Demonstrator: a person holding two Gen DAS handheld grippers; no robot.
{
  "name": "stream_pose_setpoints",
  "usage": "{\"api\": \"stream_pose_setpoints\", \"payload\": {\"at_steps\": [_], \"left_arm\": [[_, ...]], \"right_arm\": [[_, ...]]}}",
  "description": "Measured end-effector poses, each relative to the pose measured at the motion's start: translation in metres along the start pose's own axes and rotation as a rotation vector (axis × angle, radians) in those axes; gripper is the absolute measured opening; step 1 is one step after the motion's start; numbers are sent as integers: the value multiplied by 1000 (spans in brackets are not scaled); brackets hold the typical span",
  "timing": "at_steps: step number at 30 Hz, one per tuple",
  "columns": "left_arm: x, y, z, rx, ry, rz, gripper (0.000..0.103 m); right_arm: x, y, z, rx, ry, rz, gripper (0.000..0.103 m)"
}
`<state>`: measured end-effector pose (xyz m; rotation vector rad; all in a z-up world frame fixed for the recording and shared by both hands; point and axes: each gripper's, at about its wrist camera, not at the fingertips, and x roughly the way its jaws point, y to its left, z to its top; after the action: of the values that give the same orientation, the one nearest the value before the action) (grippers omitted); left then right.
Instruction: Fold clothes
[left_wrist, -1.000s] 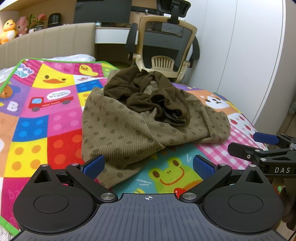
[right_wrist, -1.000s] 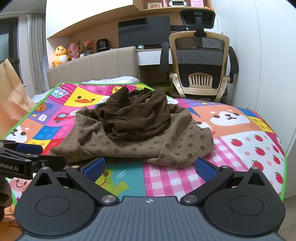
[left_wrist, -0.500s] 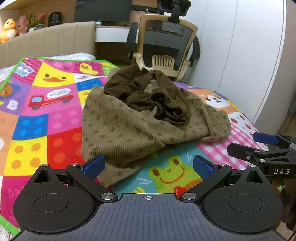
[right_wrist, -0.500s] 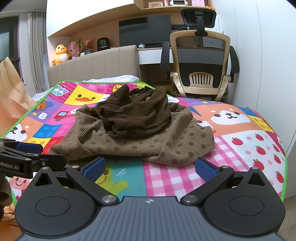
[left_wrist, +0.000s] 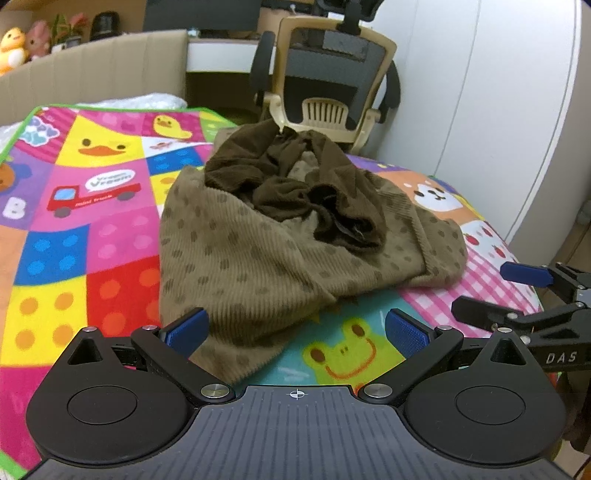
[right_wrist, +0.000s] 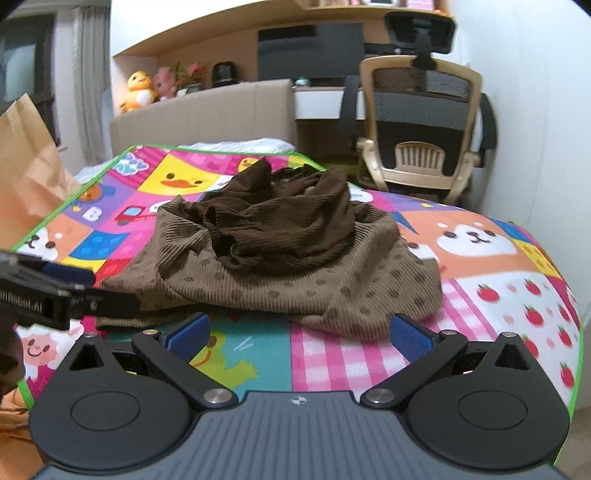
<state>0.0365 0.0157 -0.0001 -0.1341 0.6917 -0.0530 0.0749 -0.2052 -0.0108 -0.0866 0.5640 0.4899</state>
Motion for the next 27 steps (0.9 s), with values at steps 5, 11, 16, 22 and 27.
{"api": "stream_pose_setpoints", "payload": {"at_steps": [5,11,16,22,27], "left_arm": [[18,13,31,1,16,-8,103],[44,37,60,-16,36,-4,103],[69,68,73,-58,46,38,103],[90,99,80,-124,71,24,103],[98,111,86,-147,76,-55,103]], "right_arm": [[41,-16,17,79,104,37,103],[72,-39,10,268,217,86,103],[70,-56,1,418,186,126,103],[69,-69,-2,549,164,155,103],[45,-54,26,298,49,163,103]]}}
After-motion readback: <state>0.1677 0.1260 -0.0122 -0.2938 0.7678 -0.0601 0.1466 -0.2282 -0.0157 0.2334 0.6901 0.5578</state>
